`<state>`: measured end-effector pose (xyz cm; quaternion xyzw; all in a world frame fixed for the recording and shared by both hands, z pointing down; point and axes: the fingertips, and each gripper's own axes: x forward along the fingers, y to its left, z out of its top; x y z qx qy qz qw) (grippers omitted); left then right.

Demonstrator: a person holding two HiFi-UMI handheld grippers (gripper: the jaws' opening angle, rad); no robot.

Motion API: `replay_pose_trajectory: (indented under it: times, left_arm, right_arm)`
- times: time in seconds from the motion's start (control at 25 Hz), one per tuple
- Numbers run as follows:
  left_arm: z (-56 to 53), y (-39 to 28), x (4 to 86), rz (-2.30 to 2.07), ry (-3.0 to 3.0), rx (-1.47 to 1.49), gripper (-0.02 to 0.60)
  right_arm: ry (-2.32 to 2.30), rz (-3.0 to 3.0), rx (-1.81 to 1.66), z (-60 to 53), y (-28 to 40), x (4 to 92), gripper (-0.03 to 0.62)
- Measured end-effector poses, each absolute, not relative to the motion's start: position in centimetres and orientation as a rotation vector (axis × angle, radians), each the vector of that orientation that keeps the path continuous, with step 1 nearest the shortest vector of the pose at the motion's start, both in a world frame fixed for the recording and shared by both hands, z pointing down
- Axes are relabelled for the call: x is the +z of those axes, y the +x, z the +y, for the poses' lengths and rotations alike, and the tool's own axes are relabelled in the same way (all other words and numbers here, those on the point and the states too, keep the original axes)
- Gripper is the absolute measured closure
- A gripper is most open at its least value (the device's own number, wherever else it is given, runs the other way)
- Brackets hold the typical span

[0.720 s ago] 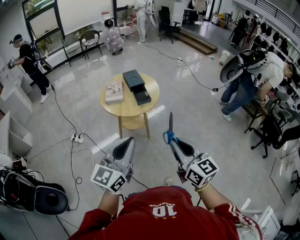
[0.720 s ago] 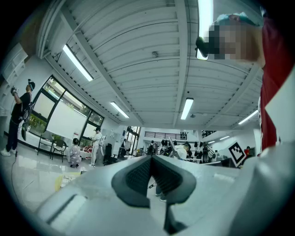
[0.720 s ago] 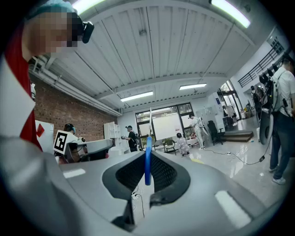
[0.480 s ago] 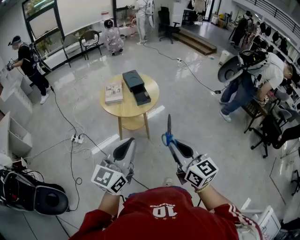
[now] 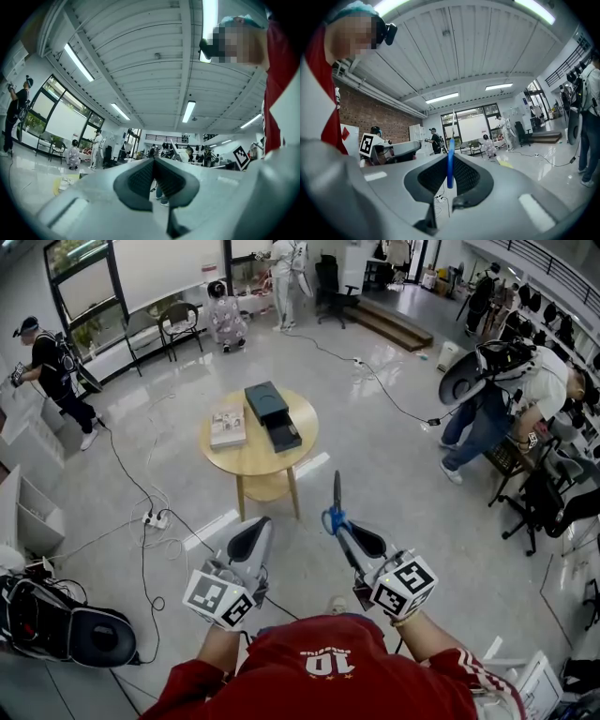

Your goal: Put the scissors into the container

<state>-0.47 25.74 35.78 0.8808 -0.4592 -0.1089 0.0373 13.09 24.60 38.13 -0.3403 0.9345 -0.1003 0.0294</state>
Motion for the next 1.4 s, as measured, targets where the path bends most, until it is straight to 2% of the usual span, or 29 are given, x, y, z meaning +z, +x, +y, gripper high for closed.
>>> replay_pose_trajectory:
  times: [0.84,1.4]
  left_arm:
    - [24.1,-2.1,36.4,-1.402,2.688,-0.334,0.58]
    - [15.3,-3.3,37.2,-1.455,2.641,-0.312,0.58]
  right_arm:
    - [-1.026,2.889,-0.354,22.9,11.9,38.3,0.562]
    - [-0.947,2.895,-0.389,13.3,10.6,38.1,0.562]
